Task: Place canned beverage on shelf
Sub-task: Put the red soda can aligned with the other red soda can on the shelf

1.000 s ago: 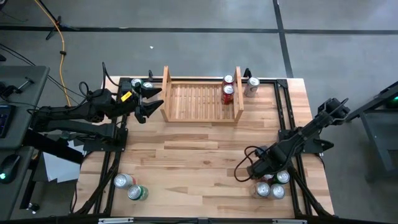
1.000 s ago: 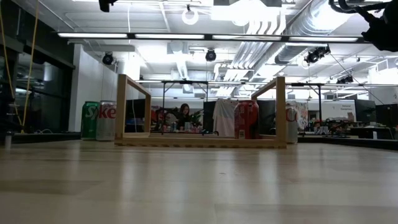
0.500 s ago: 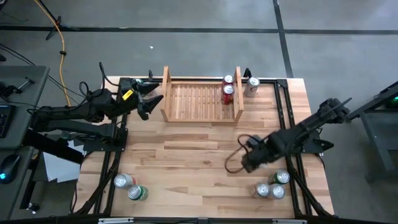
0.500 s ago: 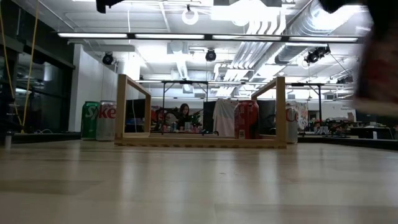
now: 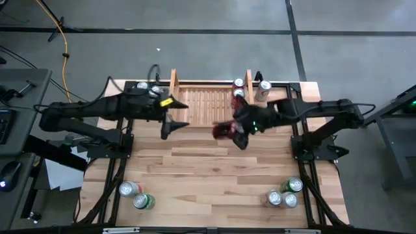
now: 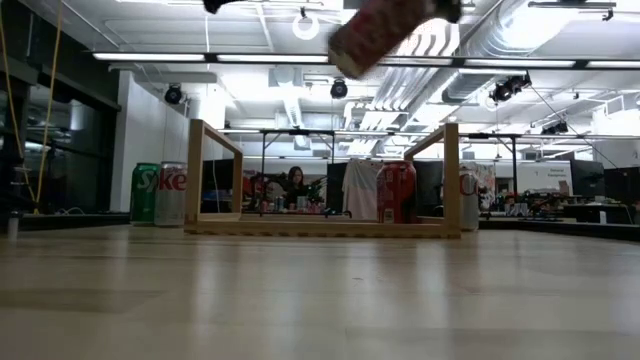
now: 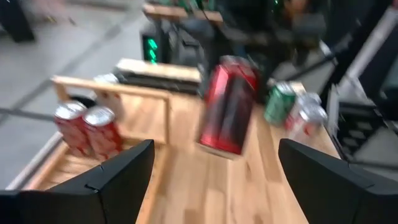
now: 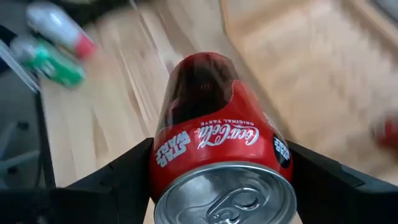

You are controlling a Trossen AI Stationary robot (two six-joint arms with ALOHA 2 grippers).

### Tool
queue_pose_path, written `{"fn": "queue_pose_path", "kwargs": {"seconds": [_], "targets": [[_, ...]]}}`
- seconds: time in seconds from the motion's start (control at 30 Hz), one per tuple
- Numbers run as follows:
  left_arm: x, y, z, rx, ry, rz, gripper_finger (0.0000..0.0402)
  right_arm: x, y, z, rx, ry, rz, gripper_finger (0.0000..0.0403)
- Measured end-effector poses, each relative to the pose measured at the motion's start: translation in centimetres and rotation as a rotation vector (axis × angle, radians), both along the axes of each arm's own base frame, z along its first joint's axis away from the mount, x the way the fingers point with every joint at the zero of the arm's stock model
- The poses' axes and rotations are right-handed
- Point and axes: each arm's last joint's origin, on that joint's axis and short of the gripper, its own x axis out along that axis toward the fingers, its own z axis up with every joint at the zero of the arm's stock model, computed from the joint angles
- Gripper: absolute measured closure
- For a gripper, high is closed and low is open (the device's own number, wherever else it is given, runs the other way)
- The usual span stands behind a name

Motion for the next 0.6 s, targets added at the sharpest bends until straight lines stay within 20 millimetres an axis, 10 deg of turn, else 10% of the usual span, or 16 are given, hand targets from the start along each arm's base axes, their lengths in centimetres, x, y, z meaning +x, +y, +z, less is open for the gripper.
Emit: {"fn": "queue_pose_path", "kwargs": {"seconds": [0.6], "targets": [[7.3, -0.1, -4.5, -0.143, 0.233, -0.158, 0.0066, 4.5, -1.2, -1.5, -0.107, -0.121, 0.279, 0.0114]]}}
